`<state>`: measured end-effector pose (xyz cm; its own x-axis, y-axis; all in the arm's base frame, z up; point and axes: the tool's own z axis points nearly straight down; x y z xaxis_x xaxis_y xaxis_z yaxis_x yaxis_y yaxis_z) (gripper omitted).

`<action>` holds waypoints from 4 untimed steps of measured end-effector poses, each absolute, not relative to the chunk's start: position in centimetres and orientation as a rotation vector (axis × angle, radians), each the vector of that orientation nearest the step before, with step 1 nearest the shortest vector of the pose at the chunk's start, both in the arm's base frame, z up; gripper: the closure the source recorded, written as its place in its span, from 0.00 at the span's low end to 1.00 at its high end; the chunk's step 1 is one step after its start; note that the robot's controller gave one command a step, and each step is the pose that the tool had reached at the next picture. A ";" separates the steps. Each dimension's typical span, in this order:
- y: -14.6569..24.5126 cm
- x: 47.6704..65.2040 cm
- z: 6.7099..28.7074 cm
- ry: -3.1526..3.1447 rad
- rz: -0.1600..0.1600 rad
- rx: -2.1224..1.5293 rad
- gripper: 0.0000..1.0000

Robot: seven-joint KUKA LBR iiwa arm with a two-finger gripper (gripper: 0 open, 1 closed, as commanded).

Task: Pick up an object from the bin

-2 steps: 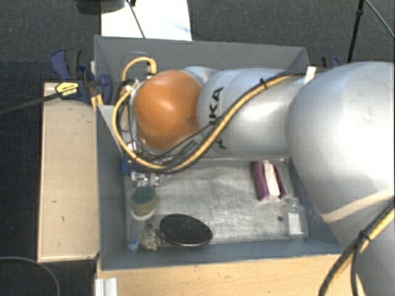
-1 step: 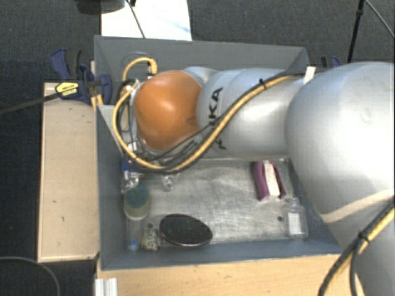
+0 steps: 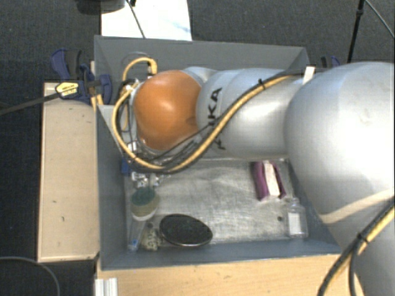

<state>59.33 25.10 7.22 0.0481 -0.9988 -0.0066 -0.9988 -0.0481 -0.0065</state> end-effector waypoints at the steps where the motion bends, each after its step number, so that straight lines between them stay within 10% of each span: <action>1: 25.0 59.3 7.2 2.165 0.000 -2.266 0.00; 2: 25.1 59.3 7.2 2.154 0.002 -2.277 1.00; 3: 25.0 59.3 7.2 2.158 0.001 -2.275 0.00; 4: 25.3 59.3 7.2 2.154 -0.007 -2.279 0.00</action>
Offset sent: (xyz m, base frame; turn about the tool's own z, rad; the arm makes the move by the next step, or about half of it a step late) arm 0.0000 0.0000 0.0000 0.0000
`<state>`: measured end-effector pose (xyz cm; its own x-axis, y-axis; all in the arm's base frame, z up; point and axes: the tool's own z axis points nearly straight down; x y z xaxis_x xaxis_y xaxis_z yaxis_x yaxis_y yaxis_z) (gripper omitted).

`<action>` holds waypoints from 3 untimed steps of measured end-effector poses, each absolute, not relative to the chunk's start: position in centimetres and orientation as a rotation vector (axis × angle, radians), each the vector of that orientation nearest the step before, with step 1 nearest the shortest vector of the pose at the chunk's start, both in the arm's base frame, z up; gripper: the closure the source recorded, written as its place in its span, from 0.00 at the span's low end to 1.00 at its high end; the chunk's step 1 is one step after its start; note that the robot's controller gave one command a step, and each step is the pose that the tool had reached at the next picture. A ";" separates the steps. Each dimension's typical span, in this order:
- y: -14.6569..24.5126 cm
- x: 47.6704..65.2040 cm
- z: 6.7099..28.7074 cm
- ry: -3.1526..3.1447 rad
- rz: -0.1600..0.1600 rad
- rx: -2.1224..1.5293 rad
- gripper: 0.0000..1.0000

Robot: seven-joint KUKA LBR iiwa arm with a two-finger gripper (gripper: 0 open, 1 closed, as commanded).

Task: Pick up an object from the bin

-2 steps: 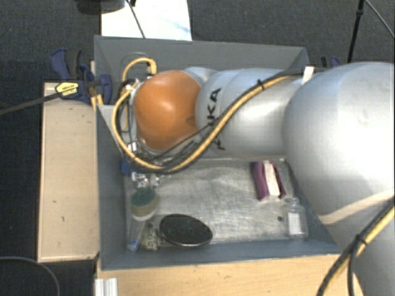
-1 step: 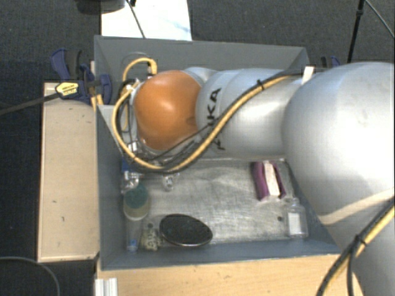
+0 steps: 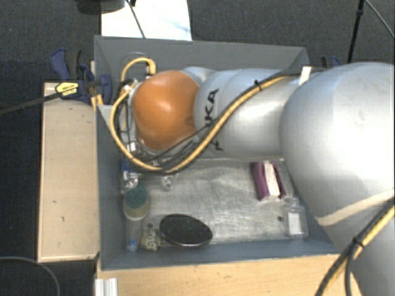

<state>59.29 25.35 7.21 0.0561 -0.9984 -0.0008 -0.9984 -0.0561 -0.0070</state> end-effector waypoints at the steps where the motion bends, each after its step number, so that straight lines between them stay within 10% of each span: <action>1: 25.6 59.2 7.2 2.156 -0.001 -2.276 1.00; 2: 25.4 59.3 7.2 2.160 -0.006 -2.275 0.00; 3: 25.6 59.2 7.2 2.160 0.000 -2.274 1.00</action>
Offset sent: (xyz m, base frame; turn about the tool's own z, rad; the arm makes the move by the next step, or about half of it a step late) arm 0.0000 0.0000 0.0000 0.0000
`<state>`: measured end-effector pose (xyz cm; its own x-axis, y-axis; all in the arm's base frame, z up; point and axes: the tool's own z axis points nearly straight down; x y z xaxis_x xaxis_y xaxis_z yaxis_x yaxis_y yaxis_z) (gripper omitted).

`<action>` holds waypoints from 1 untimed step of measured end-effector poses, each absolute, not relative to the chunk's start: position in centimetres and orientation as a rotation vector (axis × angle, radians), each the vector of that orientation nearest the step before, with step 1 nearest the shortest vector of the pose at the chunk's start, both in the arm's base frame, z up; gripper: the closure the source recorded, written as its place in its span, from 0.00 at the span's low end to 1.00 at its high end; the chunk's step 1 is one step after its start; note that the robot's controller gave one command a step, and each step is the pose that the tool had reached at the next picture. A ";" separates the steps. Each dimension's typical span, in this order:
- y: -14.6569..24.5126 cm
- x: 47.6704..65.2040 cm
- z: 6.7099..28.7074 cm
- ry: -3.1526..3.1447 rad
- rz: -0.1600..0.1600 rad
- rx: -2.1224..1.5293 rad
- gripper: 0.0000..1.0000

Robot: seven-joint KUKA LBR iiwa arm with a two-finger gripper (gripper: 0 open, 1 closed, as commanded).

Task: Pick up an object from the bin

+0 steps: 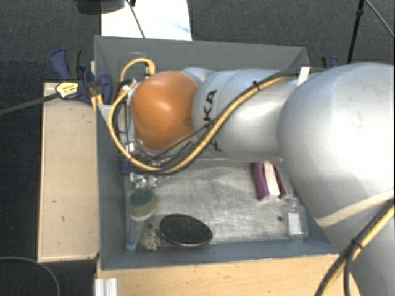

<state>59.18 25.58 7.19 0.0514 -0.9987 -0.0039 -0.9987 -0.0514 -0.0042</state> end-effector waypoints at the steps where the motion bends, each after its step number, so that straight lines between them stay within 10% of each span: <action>1: 25.4 59.2 7.2 2.163 -0.006 -2.274 0.00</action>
Offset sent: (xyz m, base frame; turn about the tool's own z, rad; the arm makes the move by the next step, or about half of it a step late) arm 0.0000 0.0000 0.0000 0.0000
